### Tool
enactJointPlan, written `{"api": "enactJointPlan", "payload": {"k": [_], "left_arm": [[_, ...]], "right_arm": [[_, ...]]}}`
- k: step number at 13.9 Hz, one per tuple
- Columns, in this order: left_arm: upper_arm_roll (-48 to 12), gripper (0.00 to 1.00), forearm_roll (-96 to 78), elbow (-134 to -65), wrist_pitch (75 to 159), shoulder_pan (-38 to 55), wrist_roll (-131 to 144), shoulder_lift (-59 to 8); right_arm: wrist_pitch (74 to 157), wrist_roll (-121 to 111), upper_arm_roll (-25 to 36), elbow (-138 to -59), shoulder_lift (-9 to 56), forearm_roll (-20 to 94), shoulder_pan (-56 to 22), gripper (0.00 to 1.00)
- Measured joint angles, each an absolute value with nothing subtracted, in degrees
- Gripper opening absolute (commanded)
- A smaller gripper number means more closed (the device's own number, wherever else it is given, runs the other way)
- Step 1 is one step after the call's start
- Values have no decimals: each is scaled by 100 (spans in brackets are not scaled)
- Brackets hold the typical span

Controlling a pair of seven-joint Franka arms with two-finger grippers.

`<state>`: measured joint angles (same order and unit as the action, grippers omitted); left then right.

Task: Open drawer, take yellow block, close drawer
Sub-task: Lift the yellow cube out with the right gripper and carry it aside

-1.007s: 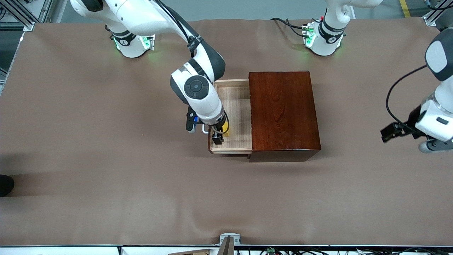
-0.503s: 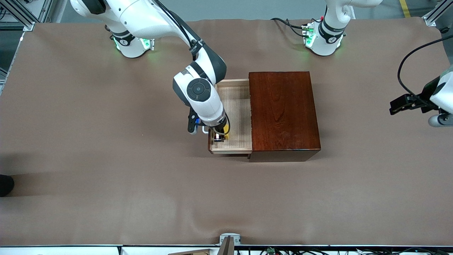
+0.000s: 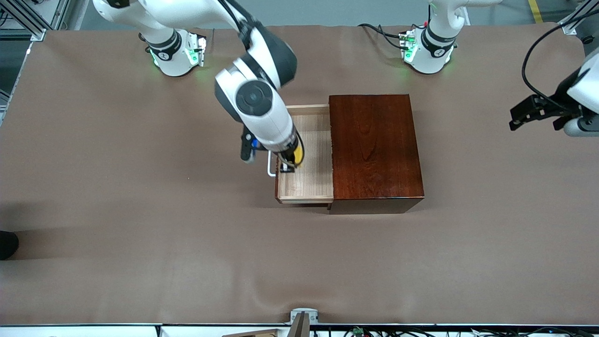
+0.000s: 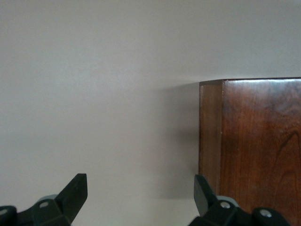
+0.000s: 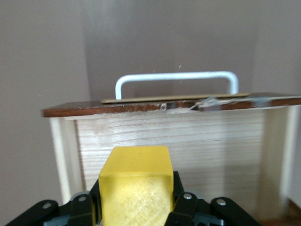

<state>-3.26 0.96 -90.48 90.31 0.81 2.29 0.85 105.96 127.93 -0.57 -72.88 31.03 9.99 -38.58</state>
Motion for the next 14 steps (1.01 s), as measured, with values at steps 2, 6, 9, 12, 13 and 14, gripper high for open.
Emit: {"api": "enactJointPlan", "payload": {"k": [2, 6, 9, 12, 13, 14], "left_arm": [[-367, 100, 96, -9057, 9010, 84, 215, 84], [-398, 100, 95, -9061, 9009, 191, 203, 83], [-429, 100, 95, -9061, 9009, 201, 212, 70], [-423, 100, 49, -9058, 9012, 193, 372, 30], [-417, 100, -109, -9045, 9026, 189, 683, -17], [-419, 100, -263, -8991, 9065, 186, 1056, -110]], "right_arm": [[9878, 11823, -44, -7255, 2796, 998, -3600, 0], [8886, 9082, 66, -7273, 2642, 965, -2539, 0], [8655, 6828, 90, -7286, 2641, 618, -1446, 0], [8919, 4586, 101, -7341, 2652, 369, -578, 0], [9119, 3841, 103, -7363, 2683, 329, -286, 0], [9337, 3151, 107, -7394, 2737, 294, 2, 0]]}}
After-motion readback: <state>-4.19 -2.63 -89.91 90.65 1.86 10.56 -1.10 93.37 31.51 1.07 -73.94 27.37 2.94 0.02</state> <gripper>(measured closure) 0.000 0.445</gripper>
